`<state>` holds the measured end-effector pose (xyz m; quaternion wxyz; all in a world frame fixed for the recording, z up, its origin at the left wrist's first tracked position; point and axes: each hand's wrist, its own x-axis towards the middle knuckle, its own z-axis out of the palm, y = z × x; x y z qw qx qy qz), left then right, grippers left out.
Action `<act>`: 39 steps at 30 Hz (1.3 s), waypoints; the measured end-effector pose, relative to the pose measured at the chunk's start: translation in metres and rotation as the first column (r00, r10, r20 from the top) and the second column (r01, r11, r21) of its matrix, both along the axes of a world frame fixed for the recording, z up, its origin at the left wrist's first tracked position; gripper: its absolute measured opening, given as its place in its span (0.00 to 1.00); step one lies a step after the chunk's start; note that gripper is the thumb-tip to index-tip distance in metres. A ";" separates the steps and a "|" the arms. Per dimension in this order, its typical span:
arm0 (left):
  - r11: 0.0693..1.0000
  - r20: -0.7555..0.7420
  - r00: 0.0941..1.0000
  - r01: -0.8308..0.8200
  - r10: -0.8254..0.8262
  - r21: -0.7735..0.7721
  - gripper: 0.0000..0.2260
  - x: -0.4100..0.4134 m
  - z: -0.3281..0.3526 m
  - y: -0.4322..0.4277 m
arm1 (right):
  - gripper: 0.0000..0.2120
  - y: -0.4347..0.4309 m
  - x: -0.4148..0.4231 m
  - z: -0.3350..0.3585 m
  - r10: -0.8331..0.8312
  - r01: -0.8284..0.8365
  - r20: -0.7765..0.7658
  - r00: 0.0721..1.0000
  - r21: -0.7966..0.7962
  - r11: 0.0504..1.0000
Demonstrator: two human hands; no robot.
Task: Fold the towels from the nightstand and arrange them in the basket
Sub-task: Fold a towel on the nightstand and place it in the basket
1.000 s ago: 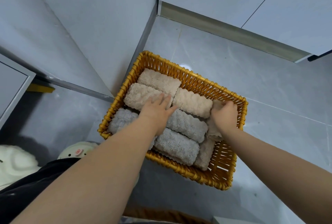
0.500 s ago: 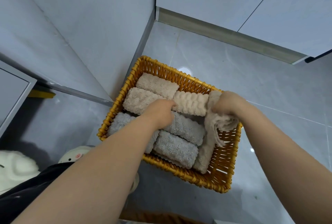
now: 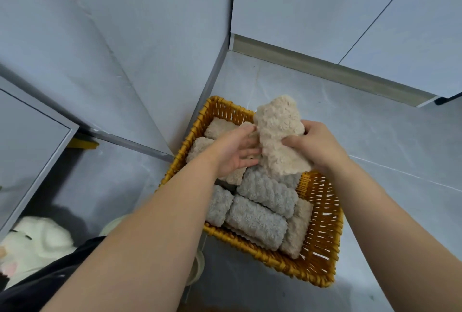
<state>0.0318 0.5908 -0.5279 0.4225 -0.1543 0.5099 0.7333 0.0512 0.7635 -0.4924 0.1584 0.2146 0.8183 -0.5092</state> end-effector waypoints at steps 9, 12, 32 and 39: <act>0.994 0.007 0.995 -0.104 0.103 0.035 0.20 0.001 -0.003 -0.011 | 0.14 -0.024 -0.006 -0.017 0.015 -0.016 -0.006 1.000 -0.146 0.989; 0.983 -0.029 0.982 -0.184 0.184 0.007 0.17 0.000 -0.005 -0.015 | 0.12 -0.033 -0.010 -0.021 0.028 -0.031 -0.029 0.999 -0.085 0.996; 0.779 -0.019 0.890 -0.410 0.456 -0.474 0.27 -0.010 -0.041 -0.054 | 0.29 -0.027 -0.005 -0.109 0.366 -0.341 -0.023 0.930 0.315 0.886; 0.747 -0.035 0.887 -0.409 0.461 -0.524 0.29 -0.009 -0.047 -0.062 | 0.37 -0.050 -0.019 -0.125 0.497 -0.398 0.000 0.868 0.597 0.696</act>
